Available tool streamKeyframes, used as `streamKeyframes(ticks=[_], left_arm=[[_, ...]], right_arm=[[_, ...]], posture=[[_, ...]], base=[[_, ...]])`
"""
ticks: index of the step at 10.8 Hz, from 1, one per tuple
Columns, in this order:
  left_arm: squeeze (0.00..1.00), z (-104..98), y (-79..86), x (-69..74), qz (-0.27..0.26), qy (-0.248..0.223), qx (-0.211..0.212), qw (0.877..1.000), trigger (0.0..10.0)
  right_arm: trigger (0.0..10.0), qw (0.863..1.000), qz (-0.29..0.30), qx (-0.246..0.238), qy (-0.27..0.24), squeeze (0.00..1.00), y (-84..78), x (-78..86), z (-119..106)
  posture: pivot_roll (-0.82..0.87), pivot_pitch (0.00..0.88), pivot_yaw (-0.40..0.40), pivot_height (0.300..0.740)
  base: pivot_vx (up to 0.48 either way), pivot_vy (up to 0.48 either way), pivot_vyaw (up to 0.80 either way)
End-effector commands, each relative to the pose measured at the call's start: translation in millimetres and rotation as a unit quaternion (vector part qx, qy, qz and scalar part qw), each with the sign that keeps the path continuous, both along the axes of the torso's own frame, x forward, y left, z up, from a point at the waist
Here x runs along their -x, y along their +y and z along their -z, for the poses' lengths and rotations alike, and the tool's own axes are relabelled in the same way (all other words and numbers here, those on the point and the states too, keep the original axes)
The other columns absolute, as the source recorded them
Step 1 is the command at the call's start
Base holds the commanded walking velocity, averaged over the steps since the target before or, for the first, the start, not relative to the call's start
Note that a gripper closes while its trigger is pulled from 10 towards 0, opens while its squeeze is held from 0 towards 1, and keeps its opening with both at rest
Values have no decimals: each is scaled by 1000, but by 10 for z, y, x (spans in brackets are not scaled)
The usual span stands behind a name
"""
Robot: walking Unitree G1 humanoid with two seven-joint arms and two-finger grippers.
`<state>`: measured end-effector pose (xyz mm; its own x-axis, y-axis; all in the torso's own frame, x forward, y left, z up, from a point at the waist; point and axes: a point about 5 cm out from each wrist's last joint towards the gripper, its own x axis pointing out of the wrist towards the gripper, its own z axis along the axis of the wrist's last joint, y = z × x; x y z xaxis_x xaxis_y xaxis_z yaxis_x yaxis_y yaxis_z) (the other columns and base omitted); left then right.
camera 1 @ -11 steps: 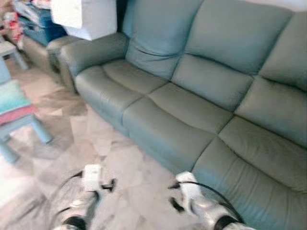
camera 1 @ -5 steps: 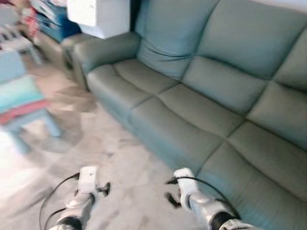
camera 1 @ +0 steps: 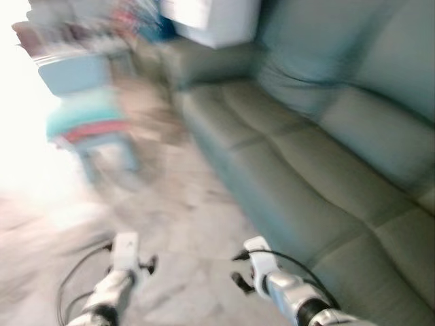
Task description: Move the pillow to the sofa
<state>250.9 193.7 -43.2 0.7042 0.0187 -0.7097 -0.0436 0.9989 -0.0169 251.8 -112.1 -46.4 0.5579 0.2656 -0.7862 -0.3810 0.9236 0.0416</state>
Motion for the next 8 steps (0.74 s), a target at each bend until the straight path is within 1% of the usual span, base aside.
streamKeyframes(ticks=[1,3,6,7,8], left_arm=[[0,33,32,50,-1,11,-3,1000,10000],[0,29,32,44,-4,10,-4,1000,10000],[0,31,43,47,-11,12,-7,1000,10000],[0,38,81,64,-26,17,-8,999,10000],[0,57,107,95,-25,25,-13,999,10000]], right_arm=[[10000,1000,4,3,2,0,-19,7,7],[10000,1000,5,3,1,0,-23,0,2],[10000,1000,0,6,-5,0,-22,-13,-8],[10000,1000,-3,5,-6,0,-15,-19,-12],[10000,1000,-4,5,-7,0,-13,-17,-12]], posture=[[-109,66,-33,740],[-109,67,-34,740],[-111,66,-36,740],[-109,67,-37,740],[-109,67,-37,740]], base=[[0,0,800],[0,0,800],[0,0,0],[0,0,0],[0,0,0]])
